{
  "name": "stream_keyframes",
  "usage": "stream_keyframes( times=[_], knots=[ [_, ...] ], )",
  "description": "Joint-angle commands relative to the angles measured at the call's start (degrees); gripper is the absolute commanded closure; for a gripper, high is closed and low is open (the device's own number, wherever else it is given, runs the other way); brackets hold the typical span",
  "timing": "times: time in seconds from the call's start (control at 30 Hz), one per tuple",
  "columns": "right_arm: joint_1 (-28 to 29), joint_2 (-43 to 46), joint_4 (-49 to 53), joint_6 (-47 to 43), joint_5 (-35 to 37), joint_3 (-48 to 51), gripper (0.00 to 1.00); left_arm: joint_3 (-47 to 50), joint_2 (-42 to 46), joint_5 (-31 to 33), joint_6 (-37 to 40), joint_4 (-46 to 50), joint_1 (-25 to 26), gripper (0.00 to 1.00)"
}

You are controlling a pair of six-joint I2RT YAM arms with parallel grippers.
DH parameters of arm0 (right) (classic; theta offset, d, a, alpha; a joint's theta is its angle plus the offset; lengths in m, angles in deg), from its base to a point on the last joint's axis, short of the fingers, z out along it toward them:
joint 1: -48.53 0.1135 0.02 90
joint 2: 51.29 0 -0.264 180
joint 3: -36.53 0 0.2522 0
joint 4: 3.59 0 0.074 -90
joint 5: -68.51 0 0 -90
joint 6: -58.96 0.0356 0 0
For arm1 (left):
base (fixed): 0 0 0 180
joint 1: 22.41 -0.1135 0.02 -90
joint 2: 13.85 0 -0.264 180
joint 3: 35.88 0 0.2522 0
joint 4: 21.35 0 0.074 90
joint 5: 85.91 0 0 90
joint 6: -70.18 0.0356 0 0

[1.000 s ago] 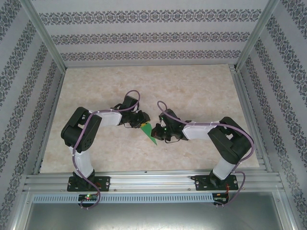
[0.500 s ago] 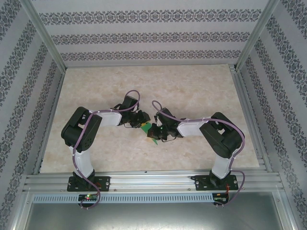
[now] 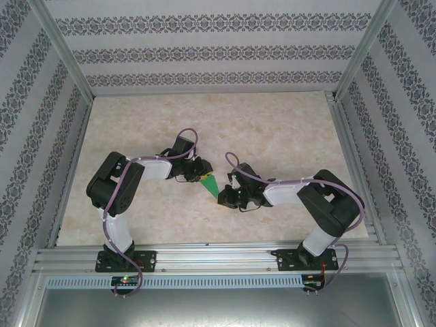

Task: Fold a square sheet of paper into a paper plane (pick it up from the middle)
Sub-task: Fold the wing for the fifth time at the center of the table.

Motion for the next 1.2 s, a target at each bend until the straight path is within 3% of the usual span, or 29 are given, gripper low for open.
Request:
stream_keyframes(
  times=[0.0,0.23,0.33,0.8,1.0,1.17],
  knots=[
    [0.5,1.7,9.7,-1.1,2.1,4.9,0.92,2.6,-2.8,4.9,0.6,4.6,-2.0,0.72],
    [-0.9,10.9,10.3,-1.6,1.0,2.4,0.92,2.3,-2.7,4.0,0.9,4.6,-2.0,0.71],
    [-0.8,12.0,5.0,0.0,-0.8,0.8,0.9,2.2,-2.7,3.7,0.8,4.3,-1.9,0.71],
    [-3.5,-8.3,-1.9,2.9,-4.9,-13.6,0.91,3.0,-1.8,2.3,0.8,2.8,-1.8,0.7],
    [-3.4,-11.8,-1.2,2.1,-4.3,-9.5,0.92,2.5,-1.6,2.1,1.0,3.1,-1.8,0.69],
    [-3.5,-12.1,1.7,-0.5,-3.2,-5.8,0.98,2.5,-0.7,1.8,3.9,3.9,-2.7,0.69]
  ],
)
